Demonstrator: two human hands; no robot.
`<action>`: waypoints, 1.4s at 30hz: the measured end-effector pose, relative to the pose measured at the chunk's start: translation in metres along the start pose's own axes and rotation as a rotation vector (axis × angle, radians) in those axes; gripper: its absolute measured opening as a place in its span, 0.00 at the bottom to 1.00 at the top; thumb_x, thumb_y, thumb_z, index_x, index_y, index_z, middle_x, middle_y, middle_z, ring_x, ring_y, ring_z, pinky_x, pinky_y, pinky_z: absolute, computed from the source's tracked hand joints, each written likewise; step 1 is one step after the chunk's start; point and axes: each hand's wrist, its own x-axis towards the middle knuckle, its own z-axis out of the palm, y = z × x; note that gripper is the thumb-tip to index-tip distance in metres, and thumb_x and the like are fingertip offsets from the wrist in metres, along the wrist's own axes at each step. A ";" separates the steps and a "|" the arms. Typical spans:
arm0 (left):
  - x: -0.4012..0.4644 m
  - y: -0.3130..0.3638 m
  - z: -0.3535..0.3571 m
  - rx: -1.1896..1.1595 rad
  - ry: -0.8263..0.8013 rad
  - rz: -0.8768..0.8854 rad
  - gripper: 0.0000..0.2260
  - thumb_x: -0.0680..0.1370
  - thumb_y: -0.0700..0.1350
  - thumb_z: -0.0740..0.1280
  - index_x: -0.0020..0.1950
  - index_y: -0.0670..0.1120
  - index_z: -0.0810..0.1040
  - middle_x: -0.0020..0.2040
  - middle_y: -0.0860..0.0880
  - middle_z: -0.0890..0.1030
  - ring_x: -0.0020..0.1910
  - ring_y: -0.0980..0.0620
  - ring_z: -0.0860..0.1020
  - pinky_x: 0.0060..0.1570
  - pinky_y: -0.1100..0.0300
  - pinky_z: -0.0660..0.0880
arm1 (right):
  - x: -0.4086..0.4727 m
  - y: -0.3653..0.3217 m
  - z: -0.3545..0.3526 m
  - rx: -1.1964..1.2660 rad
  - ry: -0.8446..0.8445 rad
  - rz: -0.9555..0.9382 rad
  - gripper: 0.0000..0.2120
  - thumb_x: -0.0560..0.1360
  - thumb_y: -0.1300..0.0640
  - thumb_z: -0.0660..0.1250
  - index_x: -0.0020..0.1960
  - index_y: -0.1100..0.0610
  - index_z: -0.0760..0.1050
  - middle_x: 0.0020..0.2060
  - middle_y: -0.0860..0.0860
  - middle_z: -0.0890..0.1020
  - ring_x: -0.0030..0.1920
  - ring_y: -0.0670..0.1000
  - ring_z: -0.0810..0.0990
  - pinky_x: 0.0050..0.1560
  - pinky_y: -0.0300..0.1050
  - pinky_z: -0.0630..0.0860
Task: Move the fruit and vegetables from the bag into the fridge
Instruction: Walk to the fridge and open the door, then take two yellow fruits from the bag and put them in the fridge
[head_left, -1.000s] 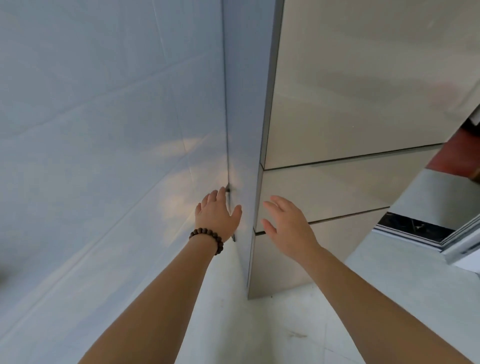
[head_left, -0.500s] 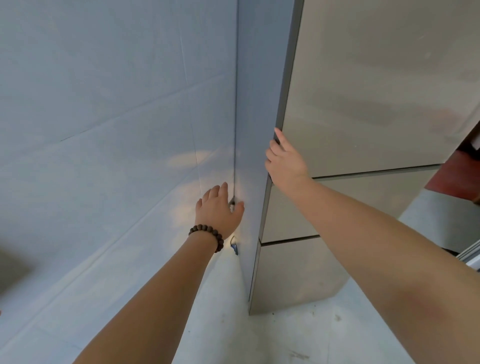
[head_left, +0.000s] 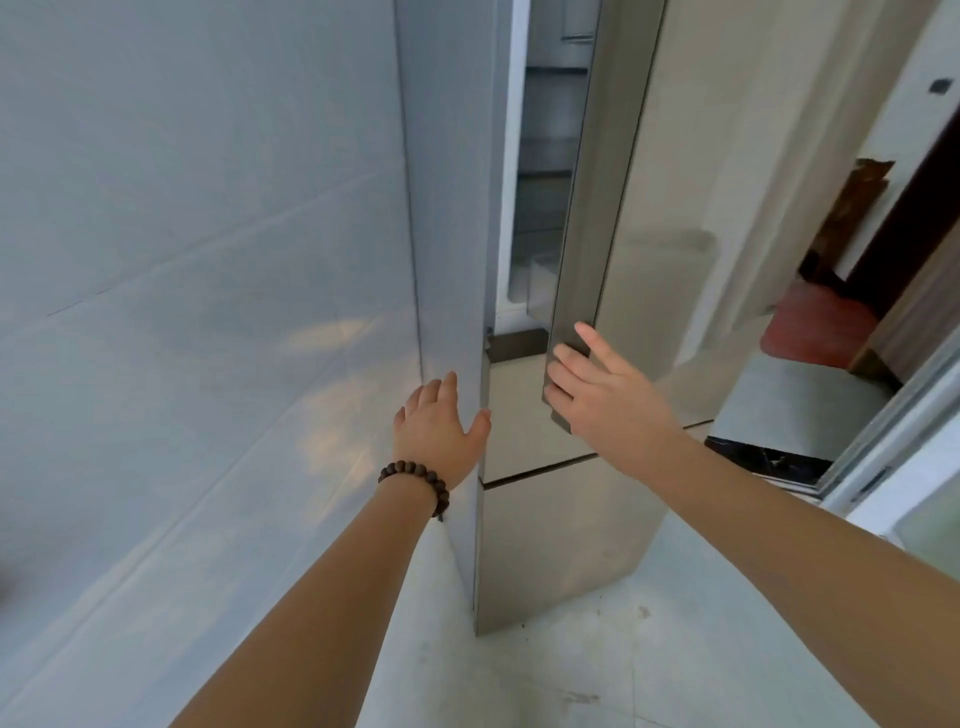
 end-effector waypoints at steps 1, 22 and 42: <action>0.000 0.007 0.001 -0.001 -0.006 0.019 0.30 0.78 0.59 0.54 0.76 0.46 0.54 0.75 0.46 0.61 0.74 0.47 0.59 0.72 0.47 0.58 | -0.016 0.002 -0.004 -0.006 -0.010 0.002 0.16 0.70 0.58 0.66 0.57 0.61 0.75 0.56 0.58 0.78 0.64 0.59 0.72 0.73 0.62 0.48; -0.026 0.162 0.060 -0.145 -0.195 0.429 0.29 0.79 0.56 0.57 0.76 0.46 0.55 0.75 0.46 0.61 0.74 0.47 0.58 0.71 0.51 0.57 | -0.218 0.019 -0.069 0.188 0.051 0.752 0.20 0.72 0.47 0.68 0.60 0.57 0.74 0.62 0.59 0.74 0.67 0.59 0.66 0.70 0.63 0.59; -0.036 0.240 0.086 -0.112 -0.193 0.698 0.26 0.78 0.56 0.57 0.73 0.46 0.60 0.70 0.47 0.68 0.70 0.48 0.64 0.68 0.51 0.61 | -0.259 0.105 0.011 0.285 -0.277 1.345 0.30 0.71 0.65 0.61 0.72 0.63 0.60 0.64 0.59 0.69 0.66 0.61 0.65 0.64 0.54 0.69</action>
